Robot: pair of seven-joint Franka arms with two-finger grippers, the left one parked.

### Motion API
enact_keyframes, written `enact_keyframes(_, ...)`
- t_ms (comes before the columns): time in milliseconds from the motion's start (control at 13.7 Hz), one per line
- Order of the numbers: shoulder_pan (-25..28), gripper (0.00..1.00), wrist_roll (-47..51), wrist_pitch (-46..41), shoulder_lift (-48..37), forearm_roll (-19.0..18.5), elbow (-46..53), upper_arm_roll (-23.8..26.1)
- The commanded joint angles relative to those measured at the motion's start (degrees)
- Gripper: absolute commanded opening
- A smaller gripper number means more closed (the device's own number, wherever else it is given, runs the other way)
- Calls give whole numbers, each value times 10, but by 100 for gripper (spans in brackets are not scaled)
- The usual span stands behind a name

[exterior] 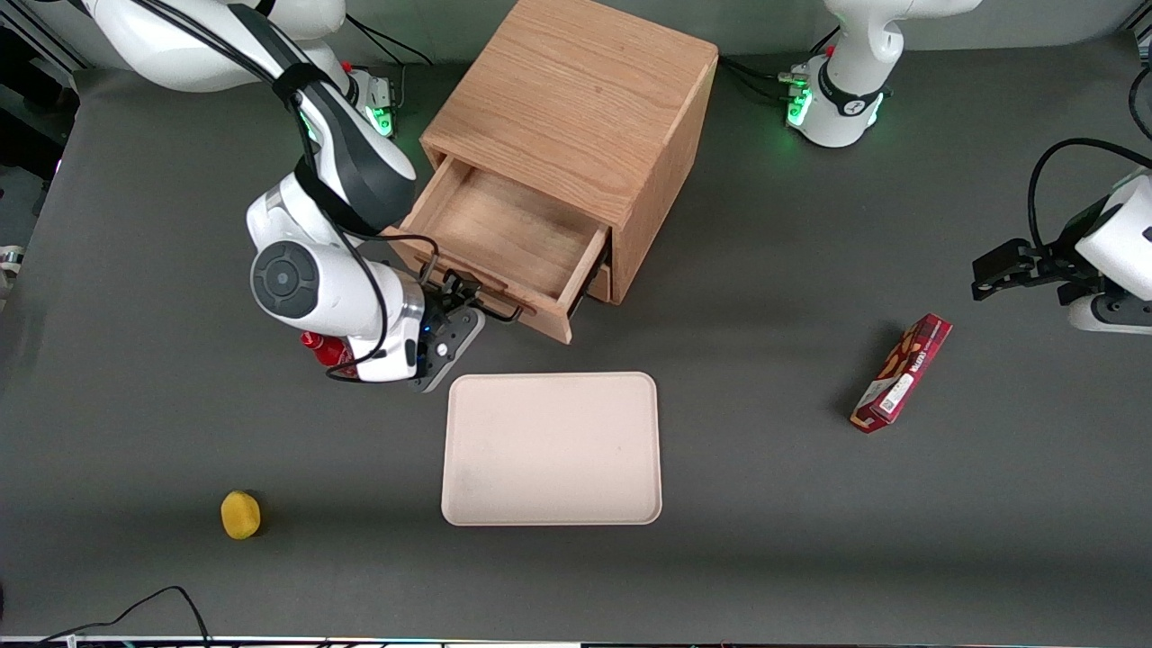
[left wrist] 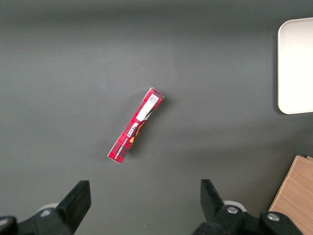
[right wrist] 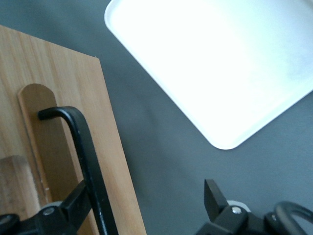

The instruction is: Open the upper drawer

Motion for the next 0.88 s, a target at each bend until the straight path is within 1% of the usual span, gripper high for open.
enact_keyframes(0, 3, 100, -38, -15, 19, -28, 39, -14)
enact_keyframes(73, 3, 100, -44, -15, 20, -28, 43, -25)
enact_keyframes(219, 2, 100, -63, -15, 24, -31, 54, -30)
enact_keyframes(365, 4, 100, -87, -15, 27, -31, 68, -54)
enact_keyframes(510, 3, 100, -118, -15, 34, -31, 85, -65)
enact_keyframes(656, 3, 100, -159, -17, 45, -29, 116, -87)
enact_keyframes(802, 4, 100, -160, -66, 59, -29, 171, -88)
